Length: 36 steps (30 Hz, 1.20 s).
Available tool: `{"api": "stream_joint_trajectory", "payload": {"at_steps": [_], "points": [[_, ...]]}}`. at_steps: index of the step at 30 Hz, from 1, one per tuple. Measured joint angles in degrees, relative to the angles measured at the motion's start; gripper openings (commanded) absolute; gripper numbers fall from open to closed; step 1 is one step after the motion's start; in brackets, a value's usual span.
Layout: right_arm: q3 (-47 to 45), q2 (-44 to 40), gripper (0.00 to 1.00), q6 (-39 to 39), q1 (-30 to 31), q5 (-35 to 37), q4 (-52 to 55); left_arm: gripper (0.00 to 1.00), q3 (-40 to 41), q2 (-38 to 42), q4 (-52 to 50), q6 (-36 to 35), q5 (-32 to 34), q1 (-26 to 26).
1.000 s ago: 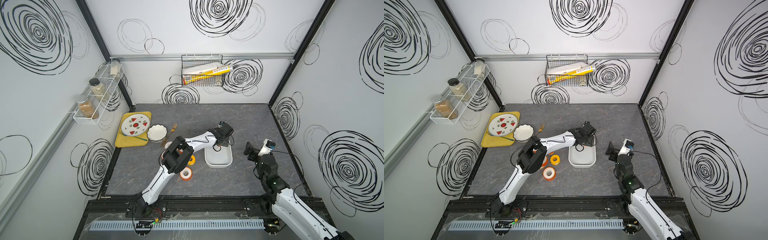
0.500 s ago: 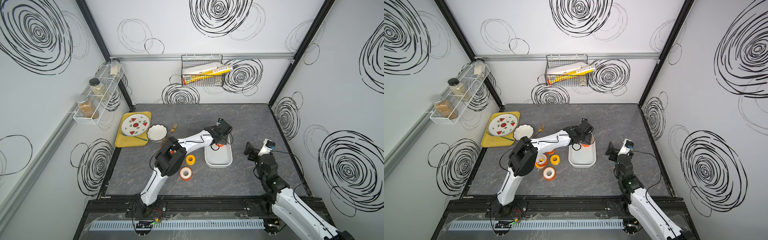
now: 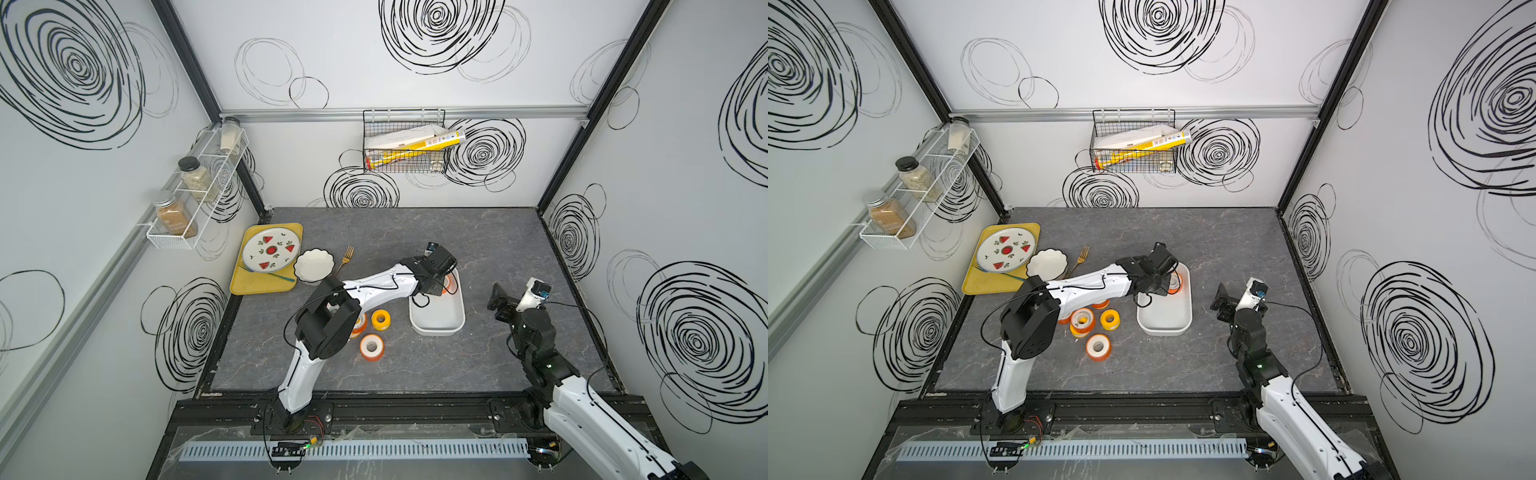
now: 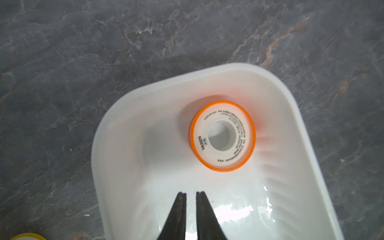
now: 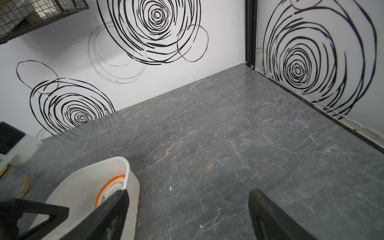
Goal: Put the sealing tape into the storage box
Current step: Place the sealing tape in the storage box.
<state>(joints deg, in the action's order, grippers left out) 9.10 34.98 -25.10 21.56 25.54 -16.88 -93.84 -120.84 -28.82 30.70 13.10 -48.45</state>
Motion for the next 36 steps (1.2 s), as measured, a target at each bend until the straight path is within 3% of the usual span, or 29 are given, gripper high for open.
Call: {"api": "stream_joint_trajectory", "payload": {"at_steps": [13, 23, 36], "points": [[0.0, 0.0, 0.95, 0.0, 0.0, 0.0, 0.0, 0.18, -0.8, -5.0, -0.9, -0.4, -3.1, 0.0], [0.0, 0.4, 0.95, 0.0, 0.0, 0.0, 0.0, 0.19, -5.8, -9.0, -0.8, -1.0, -3.9, 0.0], [0.0, 0.4, 0.95, 0.0, 0.0, 0.0, 0.0, 0.32, -6.9, -10.0, -0.7, -2.1, -2.8, 0.0]]}}
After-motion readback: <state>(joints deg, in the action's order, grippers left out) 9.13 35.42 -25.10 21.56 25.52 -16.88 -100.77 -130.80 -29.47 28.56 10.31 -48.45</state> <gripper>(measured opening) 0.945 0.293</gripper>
